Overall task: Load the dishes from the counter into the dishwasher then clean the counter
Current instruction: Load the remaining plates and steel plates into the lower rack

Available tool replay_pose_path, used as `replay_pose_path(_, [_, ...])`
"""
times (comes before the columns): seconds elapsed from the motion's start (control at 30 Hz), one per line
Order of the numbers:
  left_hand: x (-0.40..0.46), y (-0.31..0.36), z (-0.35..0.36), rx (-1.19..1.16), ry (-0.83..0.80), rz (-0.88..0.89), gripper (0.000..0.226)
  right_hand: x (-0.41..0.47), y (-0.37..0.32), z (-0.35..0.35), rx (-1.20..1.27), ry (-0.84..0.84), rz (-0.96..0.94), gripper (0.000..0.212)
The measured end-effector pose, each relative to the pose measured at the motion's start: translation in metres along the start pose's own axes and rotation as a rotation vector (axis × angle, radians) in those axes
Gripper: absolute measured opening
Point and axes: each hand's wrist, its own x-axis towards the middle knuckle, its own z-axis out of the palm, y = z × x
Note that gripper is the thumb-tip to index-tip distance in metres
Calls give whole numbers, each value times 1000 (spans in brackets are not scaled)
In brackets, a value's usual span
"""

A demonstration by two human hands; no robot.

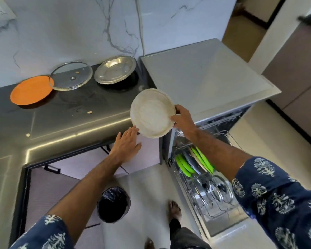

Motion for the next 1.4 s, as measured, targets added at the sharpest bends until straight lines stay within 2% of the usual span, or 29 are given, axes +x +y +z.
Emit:
replay_pose_path(0.1, [-24, 15, 10, 13, 43, 158, 58, -49, 18, -27, 16, 109, 66, 32])
replay_pose_path(0.2, [-42, 40, 21, -7, -24, 270, 56, -101, 42, -62, -1, 229, 98, 25])
replay_pose_path(0.37, [-45, 103, 43, 64, -107, 458, 51, -176, 69, -132, -277, 319, 71, 11])
replay_pose_path(0.5, [-30, 171, 66, 89, -144, 581, 41, -213, 101, -198, -364, 391, 122, 22])
replay_pose_path(0.63, [-9, 253, 108, 164, -227, 687, 34, -241, 154, -272, -374, 489, 270, 21])
replay_pose_path(0.77, [14, 338, 162, 250, -327, 740, 36, -257, 207, -355, -323, 540, 354, 19])
replay_pose_path(0.93, [49, 434, 230, 344, -416, 710, 36, -235, 272, -464, -246, 516, 432, 25])
replay_pose_path(1.07, [91, 474, 273, 393, -435, 638, 36, -184, 321, -508, -219, 446, 449, 35])
replay_pose_path(1.27, [178, 467, 348, 552, -412, 587, 40, -85, 407, -499, -210, 418, 383, 40])
replay_pose_path(1.4, [256, 441, 413, 662, -418, 541, 61, -24, 475, -467, -216, 440, 312, 42])
